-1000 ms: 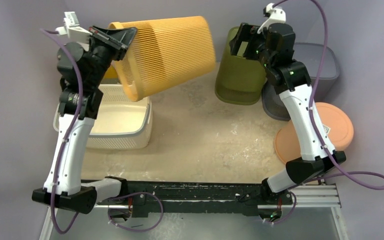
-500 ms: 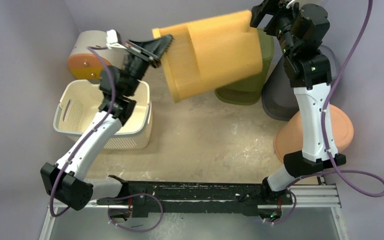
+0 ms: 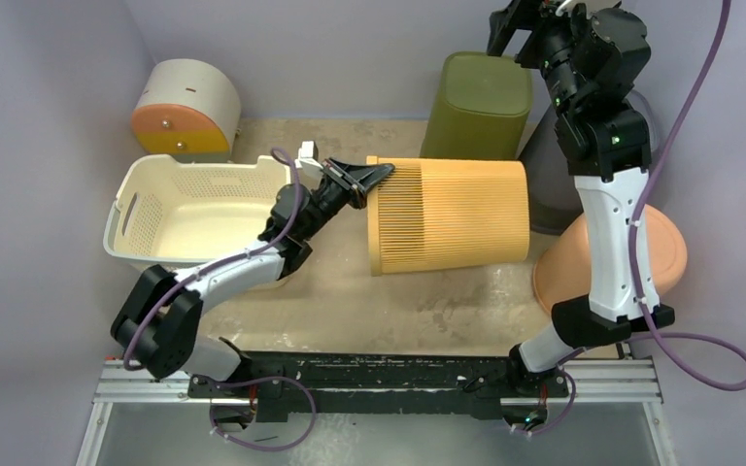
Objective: Turn the large container upside down
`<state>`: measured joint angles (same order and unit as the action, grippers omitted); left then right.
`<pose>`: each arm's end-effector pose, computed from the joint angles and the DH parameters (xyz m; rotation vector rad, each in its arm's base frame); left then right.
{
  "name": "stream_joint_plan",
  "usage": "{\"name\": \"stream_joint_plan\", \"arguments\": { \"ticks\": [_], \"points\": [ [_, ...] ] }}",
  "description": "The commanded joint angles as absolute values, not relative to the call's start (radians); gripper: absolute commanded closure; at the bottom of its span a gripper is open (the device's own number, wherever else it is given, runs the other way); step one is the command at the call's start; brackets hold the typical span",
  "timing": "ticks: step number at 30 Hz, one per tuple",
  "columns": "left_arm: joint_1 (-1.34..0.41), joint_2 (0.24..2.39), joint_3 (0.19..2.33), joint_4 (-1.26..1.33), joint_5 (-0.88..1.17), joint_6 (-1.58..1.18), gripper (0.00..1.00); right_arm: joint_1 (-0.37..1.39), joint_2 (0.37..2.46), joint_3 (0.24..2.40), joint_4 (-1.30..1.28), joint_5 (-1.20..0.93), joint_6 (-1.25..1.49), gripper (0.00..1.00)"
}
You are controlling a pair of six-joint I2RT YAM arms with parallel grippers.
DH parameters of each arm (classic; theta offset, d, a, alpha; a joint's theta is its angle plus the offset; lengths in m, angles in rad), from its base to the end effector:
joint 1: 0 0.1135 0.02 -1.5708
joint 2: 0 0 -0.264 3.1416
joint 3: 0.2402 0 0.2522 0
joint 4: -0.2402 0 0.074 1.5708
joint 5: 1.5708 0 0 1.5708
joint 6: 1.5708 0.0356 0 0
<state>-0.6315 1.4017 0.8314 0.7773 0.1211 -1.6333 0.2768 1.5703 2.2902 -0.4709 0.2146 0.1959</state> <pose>0.2567 -0.1931 0.3145 -0.6945 1.5289 -1.9109 0.2617 0.0665 0.6109 0.1293 1.3259 0.2592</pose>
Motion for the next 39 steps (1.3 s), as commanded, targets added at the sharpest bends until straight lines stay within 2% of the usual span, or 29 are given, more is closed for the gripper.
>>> {"name": "stream_joint_plan", "arguments": {
  "ticks": [1,7,21,31,38,39],
  "points": [
    [-0.663,1.464,0.815,1.323,0.011,-1.843,1.00,0.279,1.531,2.323,-0.431,0.152,0.154,0.00],
    [-0.750,1.710,0.845,1.721,-0.113,-2.022,1.00,0.279,1.533,2.314,-0.429,0.112,0.139,0.00],
    [-0.799,1.907,0.891,1.726,-0.106,-2.098,1.00,0.279,1.525,2.291,-0.431,0.130,0.080,0.00],
    [-0.655,1.907,0.620,1.726,0.028,-2.041,1.00,0.279,1.520,2.210,-0.405,0.124,0.063,0.00],
    [-0.581,1.983,0.583,1.724,0.159,-2.001,1.00,0.279,1.542,2.189,-0.397,0.118,0.057,0.00],
    [-0.579,1.999,0.580,1.724,0.169,-1.997,0.97,0.279,1.544,2.189,-0.397,0.117,0.055,0.00]
  ]
}}
